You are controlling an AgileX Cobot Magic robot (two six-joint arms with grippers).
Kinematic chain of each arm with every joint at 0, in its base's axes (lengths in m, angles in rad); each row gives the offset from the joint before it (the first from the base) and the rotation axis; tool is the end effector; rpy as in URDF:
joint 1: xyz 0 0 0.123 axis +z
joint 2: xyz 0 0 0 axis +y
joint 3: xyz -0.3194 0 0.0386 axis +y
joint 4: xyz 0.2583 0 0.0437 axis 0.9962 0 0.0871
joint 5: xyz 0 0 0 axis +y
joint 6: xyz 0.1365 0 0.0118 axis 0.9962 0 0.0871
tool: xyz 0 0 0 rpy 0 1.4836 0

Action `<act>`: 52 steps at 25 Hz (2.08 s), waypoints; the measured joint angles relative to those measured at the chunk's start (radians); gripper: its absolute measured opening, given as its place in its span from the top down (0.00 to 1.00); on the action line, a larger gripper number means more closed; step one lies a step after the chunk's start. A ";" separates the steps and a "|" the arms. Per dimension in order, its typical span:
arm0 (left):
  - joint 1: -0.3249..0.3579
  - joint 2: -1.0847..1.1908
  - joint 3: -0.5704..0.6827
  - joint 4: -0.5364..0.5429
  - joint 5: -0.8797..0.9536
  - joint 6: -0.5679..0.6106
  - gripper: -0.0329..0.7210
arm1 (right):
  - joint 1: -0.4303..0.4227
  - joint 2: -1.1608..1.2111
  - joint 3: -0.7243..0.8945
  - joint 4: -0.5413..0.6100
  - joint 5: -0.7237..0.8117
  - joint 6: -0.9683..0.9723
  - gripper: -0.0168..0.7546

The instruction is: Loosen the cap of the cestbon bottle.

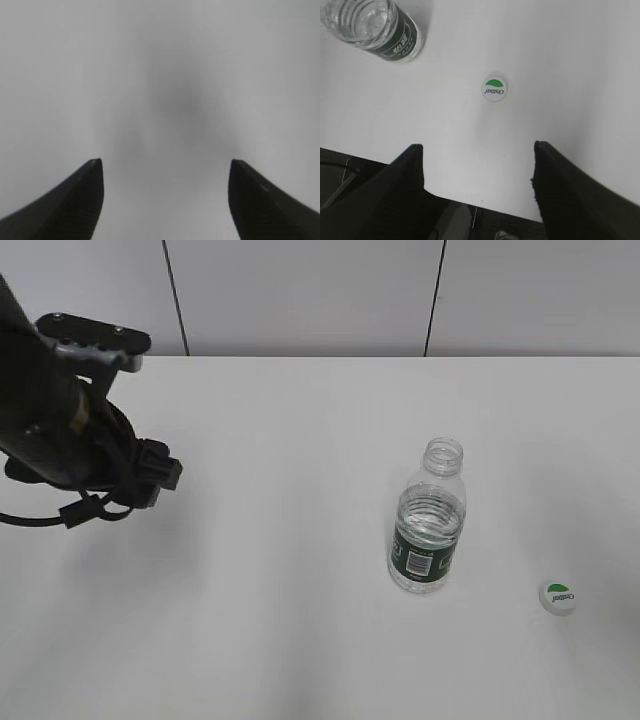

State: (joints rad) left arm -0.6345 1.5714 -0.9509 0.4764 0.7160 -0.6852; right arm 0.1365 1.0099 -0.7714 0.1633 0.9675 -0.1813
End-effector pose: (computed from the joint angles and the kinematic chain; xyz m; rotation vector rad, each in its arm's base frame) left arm 0.2843 -0.1580 0.2063 0.3475 2.6431 0.1316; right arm 0.1798 0.0432 0.2736 -0.3421 2.6587 0.1953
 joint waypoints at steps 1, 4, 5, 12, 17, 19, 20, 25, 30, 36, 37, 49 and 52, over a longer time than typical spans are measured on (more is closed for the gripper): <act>-0.001 -0.023 0.000 -0.029 0.013 0.022 0.18 | 0.000 -0.029 0.000 -0.002 0.015 0.013 0.31; -0.001 -0.124 0.000 -0.105 0.047 0.078 0.18 | 0.000 -0.113 0.000 -0.002 0.068 0.040 0.31; -0.001 -0.155 0.000 -0.120 0.062 0.102 0.18 | 0.000 -0.144 0.000 -0.002 0.087 0.046 0.31; -0.003 -0.440 0.000 -0.182 0.169 0.186 0.22 | 0.000 -0.372 0.000 -0.003 0.196 0.053 0.31; -0.003 -0.660 0.028 -0.271 0.220 0.265 0.25 | 0.000 -0.506 0.000 -0.003 0.241 0.053 0.31; -0.003 -0.745 0.058 -0.298 0.238 0.288 0.26 | 0.000 -0.549 0.000 -0.003 0.245 0.053 0.31; -0.003 -0.808 0.078 -0.309 0.250 0.298 0.26 | 0.000 -0.564 0.000 -0.003 0.245 0.054 0.31; -0.003 -0.993 0.187 -0.331 0.313 0.325 0.26 | 0.000 -0.636 0.000 -0.004 0.248 0.054 0.31; -0.003 -1.155 0.267 -0.335 0.343 0.344 0.26 | 0.000 -0.734 0.034 -0.012 0.248 0.053 0.31; -0.003 -1.300 0.331 -0.348 0.363 0.409 0.27 | 0.000 -0.861 0.142 -0.016 0.246 0.052 0.31; -0.003 -1.318 0.339 -0.349 0.364 0.422 0.27 | 0.000 -0.880 0.162 -0.018 0.244 0.050 0.31; -0.003 -1.410 0.388 -0.353 0.315 0.484 0.28 | 0.000 -0.947 0.252 -0.059 0.089 0.015 0.31; -0.003 -1.410 0.388 -0.353 0.314 0.485 0.28 | 0.000 -0.947 0.255 -0.060 0.081 0.015 0.31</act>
State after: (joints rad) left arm -0.6373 0.1617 -0.5625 0.1233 1.0299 -0.2001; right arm 0.1365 0.0626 -0.5161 0.1037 1.0481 -0.1666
